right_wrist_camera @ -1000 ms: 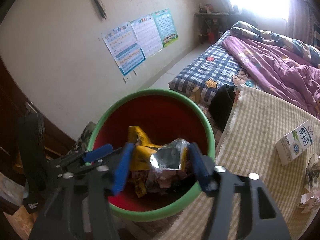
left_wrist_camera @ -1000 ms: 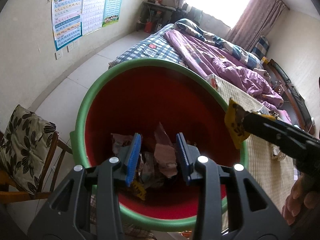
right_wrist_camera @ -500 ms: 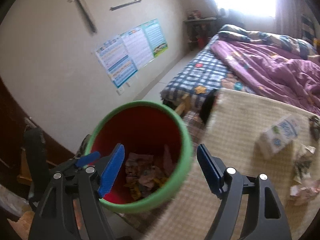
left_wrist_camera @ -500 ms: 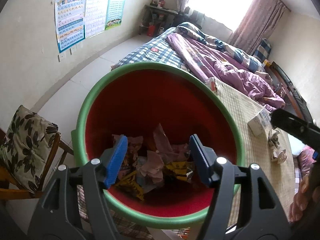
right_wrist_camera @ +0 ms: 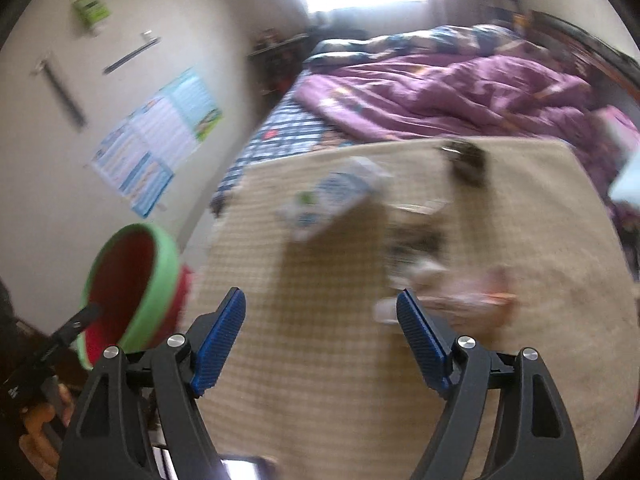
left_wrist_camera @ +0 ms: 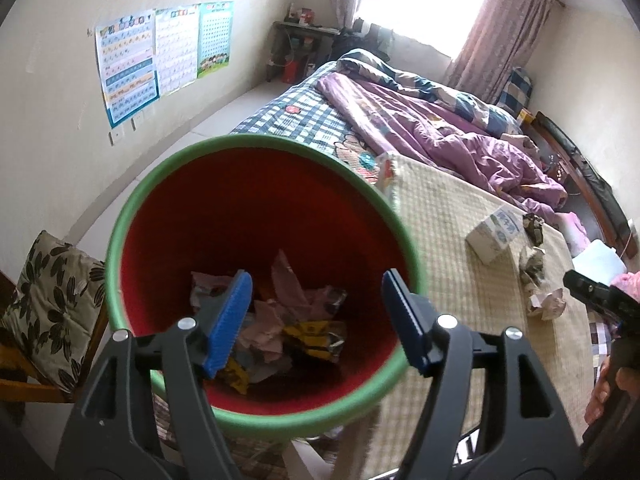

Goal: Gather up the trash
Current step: 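Move both open grippers back over the wrappers on the mat, then grasp the silver crumpled wrapper with the left gripper while the right reaches for the POCKY bag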

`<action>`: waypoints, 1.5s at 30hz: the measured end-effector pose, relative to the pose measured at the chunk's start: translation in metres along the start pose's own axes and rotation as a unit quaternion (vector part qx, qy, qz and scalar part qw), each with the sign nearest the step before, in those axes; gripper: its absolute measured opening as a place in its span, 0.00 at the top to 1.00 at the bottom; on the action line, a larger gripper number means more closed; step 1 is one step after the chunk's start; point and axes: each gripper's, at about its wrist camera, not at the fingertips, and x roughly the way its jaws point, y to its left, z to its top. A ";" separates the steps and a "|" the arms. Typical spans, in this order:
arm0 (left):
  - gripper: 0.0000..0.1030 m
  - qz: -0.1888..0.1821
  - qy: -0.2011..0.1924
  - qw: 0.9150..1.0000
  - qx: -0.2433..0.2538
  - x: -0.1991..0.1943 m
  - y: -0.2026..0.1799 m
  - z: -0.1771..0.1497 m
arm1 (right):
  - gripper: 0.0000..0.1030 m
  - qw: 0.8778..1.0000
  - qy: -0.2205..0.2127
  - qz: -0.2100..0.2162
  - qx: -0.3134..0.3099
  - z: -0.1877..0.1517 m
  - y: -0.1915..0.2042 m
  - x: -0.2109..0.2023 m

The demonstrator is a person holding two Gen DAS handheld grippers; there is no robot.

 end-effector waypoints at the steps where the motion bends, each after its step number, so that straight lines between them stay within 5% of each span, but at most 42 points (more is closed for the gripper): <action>1: 0.37 -0.001 0.000 1.000 0.002 -0.001 -0.007 -0.001 | 0.27 1.000 0.001 -0.005 0.006 0.000 -0.010 -0.002; 12: 0.36 -0.020 0.014 1.000 0.015 0.002 -0.081 -0.026 | 0.27 0.998 0.041 -0.007 0.048 -0.011 -0.095 -0.008; 27: 0.34 0.004 0.019 1.000 0.001 0.001 -0.131 -0.044 | 0.19 0.992 0.101 0.060 0.054 0.005 -0.109 0.044; 36: 0.34 -0.017 0.022 0.999 0.041 0.021 -0.182 -0.027 | 0.66 0.988 0.088 0.118 0.034 0.006 -0.124 0.025; 45: 0.34 -0.086 0.063 0.990 0.096 0.083 -0.263 -0.007 | 0.67 0.987 0.076 0.115 0.079 -0.006 -0.185 -0.015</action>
